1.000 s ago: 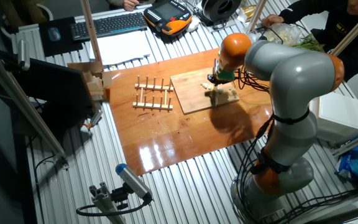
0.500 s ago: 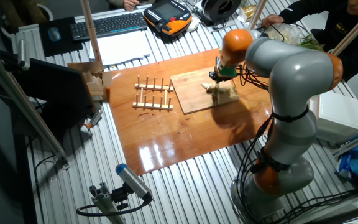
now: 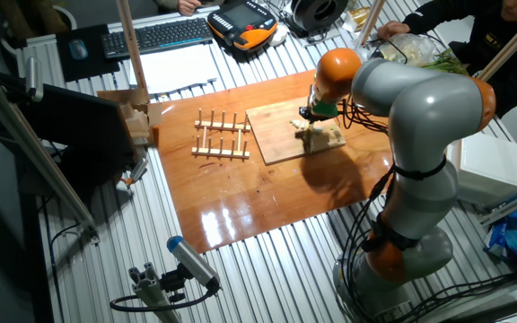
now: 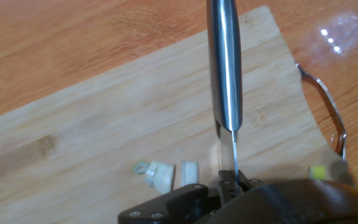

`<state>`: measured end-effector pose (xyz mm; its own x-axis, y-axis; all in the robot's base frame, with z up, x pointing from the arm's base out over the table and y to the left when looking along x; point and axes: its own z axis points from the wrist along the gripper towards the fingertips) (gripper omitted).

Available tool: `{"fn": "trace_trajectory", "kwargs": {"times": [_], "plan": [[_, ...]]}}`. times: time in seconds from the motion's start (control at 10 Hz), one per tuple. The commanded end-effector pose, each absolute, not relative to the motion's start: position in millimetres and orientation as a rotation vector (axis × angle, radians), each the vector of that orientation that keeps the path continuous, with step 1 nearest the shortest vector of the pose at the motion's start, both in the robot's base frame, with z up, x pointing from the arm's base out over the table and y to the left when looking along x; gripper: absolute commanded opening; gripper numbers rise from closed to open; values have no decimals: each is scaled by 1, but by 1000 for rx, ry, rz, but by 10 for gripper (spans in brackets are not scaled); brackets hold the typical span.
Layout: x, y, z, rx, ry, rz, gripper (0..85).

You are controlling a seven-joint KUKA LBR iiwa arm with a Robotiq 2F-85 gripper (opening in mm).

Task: Chop the scallions

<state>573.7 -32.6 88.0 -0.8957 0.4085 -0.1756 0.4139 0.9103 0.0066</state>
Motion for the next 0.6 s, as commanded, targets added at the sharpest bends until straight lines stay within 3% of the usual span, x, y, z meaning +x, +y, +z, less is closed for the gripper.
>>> {"fn": "trace_trajectory", "kwargs": {"times": [0.0,0.5], "plan": [[576,-33,87,632,2898,-54,0],[591,-46,103,621,2926,-57,0]]}}
